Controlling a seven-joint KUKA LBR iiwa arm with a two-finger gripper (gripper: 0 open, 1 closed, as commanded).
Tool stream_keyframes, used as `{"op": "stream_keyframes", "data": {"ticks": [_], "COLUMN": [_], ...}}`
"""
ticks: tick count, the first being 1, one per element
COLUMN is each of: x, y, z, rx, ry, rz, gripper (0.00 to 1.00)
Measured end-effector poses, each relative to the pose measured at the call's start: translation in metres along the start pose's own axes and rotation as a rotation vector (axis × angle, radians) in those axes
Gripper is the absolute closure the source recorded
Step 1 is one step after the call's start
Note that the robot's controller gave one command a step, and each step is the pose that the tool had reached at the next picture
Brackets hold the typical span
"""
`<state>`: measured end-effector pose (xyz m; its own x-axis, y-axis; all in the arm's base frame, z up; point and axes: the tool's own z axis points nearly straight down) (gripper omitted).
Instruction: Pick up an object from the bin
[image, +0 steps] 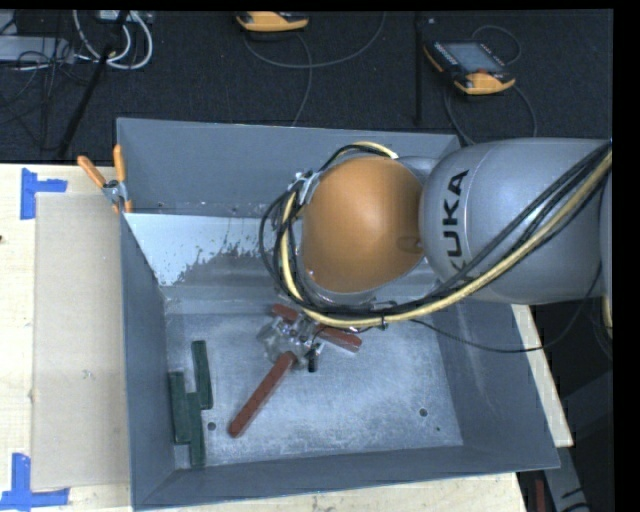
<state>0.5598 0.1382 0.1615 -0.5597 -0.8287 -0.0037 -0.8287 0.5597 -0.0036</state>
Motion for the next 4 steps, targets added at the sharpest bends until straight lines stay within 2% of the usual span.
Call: {"op": "stream_keyframes", "data": {"ticks": [1, 2, 3, 4], "x": [0.012, 0.009, -0.019, -0.017], "y": [-0.072, -0.070, 0.012, 0.006], "z": [0.050, 0.048, 0.090, 0.088], "rx": [-0.006, -0.006, -0.014, -0.007], "ry": [0.004, 0.001, 0.003, 0.003], "rz": [-0.285, -0.285, -0.358, -0.347], "gripper": [1.00, 0.00, 0.00, 1.00]}}
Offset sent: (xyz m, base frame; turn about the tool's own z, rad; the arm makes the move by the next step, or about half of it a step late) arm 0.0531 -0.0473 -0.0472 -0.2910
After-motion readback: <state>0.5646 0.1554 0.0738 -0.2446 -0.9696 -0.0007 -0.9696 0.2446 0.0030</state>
